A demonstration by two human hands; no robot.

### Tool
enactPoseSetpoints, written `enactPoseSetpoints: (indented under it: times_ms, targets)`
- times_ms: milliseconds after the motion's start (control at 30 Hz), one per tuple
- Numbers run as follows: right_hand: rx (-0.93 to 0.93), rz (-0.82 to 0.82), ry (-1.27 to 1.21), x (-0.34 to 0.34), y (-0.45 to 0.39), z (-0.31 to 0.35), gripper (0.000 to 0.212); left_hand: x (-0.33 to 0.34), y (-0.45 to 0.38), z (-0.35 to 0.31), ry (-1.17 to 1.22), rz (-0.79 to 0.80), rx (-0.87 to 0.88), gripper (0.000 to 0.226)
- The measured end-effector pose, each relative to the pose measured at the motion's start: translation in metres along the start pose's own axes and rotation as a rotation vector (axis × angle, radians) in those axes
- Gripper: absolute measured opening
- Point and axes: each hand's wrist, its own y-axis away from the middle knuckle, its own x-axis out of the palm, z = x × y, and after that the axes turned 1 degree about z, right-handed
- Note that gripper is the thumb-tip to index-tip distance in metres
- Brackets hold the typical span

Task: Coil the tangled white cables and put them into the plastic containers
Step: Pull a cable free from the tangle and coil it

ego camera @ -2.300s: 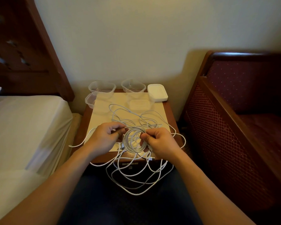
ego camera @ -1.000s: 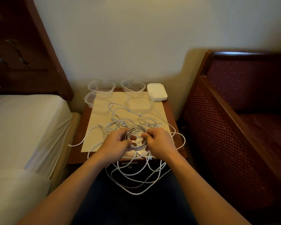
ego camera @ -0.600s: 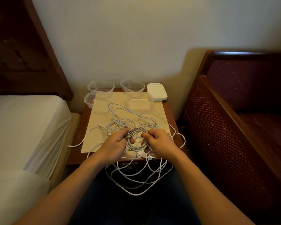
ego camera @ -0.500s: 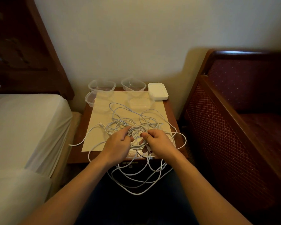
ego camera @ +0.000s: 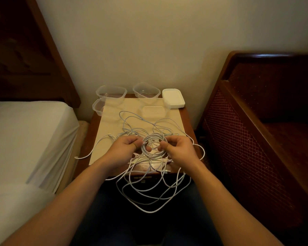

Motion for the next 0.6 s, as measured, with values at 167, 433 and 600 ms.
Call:
enactPoseSetpoints:
  times_ms: [167, 433, 600]
  targets:
    - [0.047, 0.115, -0.216, 0.001, -0.003, -0.001, 0.021, 0.007, 0.001, 0.004, 0.580, -0.005, -0.175, 0.025]
    - [0.057, 0.388, -0.765, -0.004, -0.006, -0.009, 0.022, 0.007, -0.002, 0.007, 0.881, 0.274, -0.077, 0.030]
    - [0.069, 0.256, -0.483, -0.002, -0.028, -0.005, 0.021, -0.003, -0.016, 0.006, 0.678, 0.064, -0.094, 0.026]
